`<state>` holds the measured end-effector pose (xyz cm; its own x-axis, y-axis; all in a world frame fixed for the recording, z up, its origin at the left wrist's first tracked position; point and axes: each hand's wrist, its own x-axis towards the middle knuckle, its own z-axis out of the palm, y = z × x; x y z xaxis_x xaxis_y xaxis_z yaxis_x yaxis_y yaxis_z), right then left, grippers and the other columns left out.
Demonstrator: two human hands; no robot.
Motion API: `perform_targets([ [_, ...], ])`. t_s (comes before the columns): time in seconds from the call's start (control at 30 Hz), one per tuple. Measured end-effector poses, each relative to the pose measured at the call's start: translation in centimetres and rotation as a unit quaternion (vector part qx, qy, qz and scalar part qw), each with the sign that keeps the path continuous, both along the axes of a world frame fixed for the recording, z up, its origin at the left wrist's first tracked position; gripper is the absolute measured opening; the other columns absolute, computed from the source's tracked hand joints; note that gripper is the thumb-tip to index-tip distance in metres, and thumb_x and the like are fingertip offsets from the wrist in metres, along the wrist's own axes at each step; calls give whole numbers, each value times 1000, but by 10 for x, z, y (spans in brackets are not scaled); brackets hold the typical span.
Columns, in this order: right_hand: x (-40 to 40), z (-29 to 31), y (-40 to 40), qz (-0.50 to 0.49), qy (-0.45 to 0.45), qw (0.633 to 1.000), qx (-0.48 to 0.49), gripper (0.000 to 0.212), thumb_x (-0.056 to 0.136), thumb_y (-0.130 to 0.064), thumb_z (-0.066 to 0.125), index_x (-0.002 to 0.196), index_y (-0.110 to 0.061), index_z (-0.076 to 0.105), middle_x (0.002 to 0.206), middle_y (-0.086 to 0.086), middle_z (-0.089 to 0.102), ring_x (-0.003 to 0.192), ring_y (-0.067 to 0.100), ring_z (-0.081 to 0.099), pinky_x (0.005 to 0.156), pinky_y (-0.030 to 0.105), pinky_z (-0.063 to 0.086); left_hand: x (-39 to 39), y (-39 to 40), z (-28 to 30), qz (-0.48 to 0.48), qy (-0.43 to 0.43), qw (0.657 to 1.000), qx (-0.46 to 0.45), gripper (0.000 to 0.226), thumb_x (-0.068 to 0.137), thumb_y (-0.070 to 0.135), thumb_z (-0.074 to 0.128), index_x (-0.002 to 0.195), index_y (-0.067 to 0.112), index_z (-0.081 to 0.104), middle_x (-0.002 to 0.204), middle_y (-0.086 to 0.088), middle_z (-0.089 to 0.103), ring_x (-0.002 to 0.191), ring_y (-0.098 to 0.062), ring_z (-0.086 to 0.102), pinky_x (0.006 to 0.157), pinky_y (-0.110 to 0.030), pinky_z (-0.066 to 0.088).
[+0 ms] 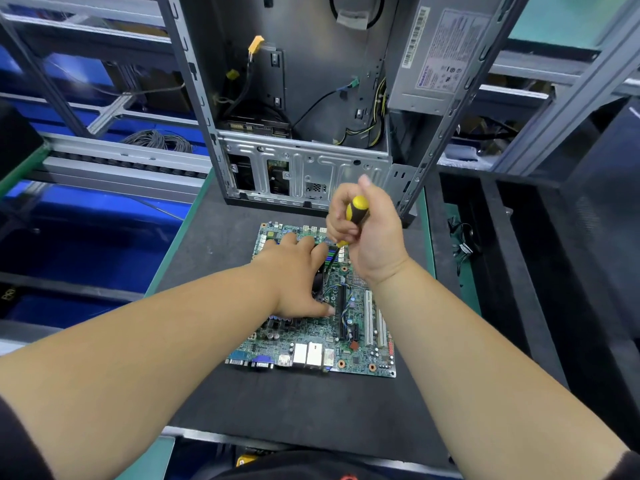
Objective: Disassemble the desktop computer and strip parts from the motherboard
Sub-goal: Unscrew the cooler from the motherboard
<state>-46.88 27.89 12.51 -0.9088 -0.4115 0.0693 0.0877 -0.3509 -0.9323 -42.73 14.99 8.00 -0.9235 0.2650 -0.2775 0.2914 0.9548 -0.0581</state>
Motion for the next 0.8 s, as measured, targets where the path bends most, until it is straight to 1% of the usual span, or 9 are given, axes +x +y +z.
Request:
perform_targets([
  [0.1, 9, -2, 1, -26, 27, 998, 56, 19, 92, -26, 45, 80, -11, 46, 58, 1, 44, 53, 18, 36, 56, 32, 30, -1, 0, 0, -1, -9, 1000, -8, 107, 65, 89, 40, 144, 20, 17, 136, -6, 35, 125, -34, 33, 97, -51, 40],
  [0.17, 14, -3, 3, -83, 25, 993, 77, 22, 91, -32, 54, 84, -11, 51, 70, 1, 54, 65, 18, 52, 65, 30, 42, -1, -1, 0, -4, -12, 1000, -15, 109, 66, 89, 39, 147, 21, 14, 138, -6, 34, 127, -34, 32, 97, -51, 39],
  [0.27, 16, -4, 3, -143, -2, 988, 60, 29, 88, -39, 62, 84, -11, 60, 75, 1, 62, 71, 14, 62, 62, 21, 49, -3, 0, 0, -3, -19, 1000, -15, 112, 66, 89, 39, 150, 23, 8, 140, -4, 31, 130, -35, 29, 99, -52, 38],
  [0.37, 18, -8, -7, -166, -32, 985, 16, 29, 89, -43, 58, 79, -17, 64, 72, -2, 61, 67, 11, 58, 62, 18, 47, -3, 0, 0, -2, -26, 1000, -13, 111, 66, 88, 40, 150, 23, 8, 141, -4, 31, 130, -35, 29, 100, -52, 38],
  [0.47, 14, -9, -15, -148, -11, 989, 8, 36, 100, -42, 45, 73, -20, 59, 64, -4, 52, 59, 11, 44, 59, 21, 40, -1, -1, 1, -1, -25, 1000, -10, 109, 66, 88, 42, 148, 22, 12, 139, -5, 32, 128, -35, 31, 98, -52, 38],
  [0.57, -2, -3, -12, -79, -22, 997, -1, 45, 101, -36, 34, 64, -14, 49, 48, -3, 34, 46, 13, 26, 47, 25, 25, 0, 0, 3, -4, -19, 1000, -11, 107, 66, 87, 43, 145, 20, 16, 136, -5, 35, 125, -33, 33, 96, -51, 39],
  [0.63, -9, 1, -9, -6, -21, 1000, 0, 47, 98, -36, 32, 59, -11, 44, 43, -3, 27, 41, 11, 19, 46, 22, 19, 0, 1, 5, -4, -20, 1000, -12, 107, 67, 87, 43, 146, 19, 17, 136, -6, 36, 124, -32, 34, 95, -50, 40],
  [0.73, -6, 2, -8, 61, 6, 998, 27, 36, 93, -32, 36, 66, -9, 43, 45, -4, 30, 42, 11, 20, 46, 23, 17, 0, 1, 6, -6, -24, 1000, -13, 104, 67, 87, 42, 143, 18, 20, 140, -5, 33, 125, -33, 33, 97, -51, 40],
  [0.8, 1, 0, -10, 38, 21, 997, 57, 22, 91, -27, 43, 76, -11, 43, 52, -1, 38, 48, 13, 28, 49, 27, 23, 0, 1, 6, -6, -27, 999, -16, 103, 68, 86, 42, 142, 18, 22, 145, -4, 29, 127, -34, 32, 99, -52, 39],
])
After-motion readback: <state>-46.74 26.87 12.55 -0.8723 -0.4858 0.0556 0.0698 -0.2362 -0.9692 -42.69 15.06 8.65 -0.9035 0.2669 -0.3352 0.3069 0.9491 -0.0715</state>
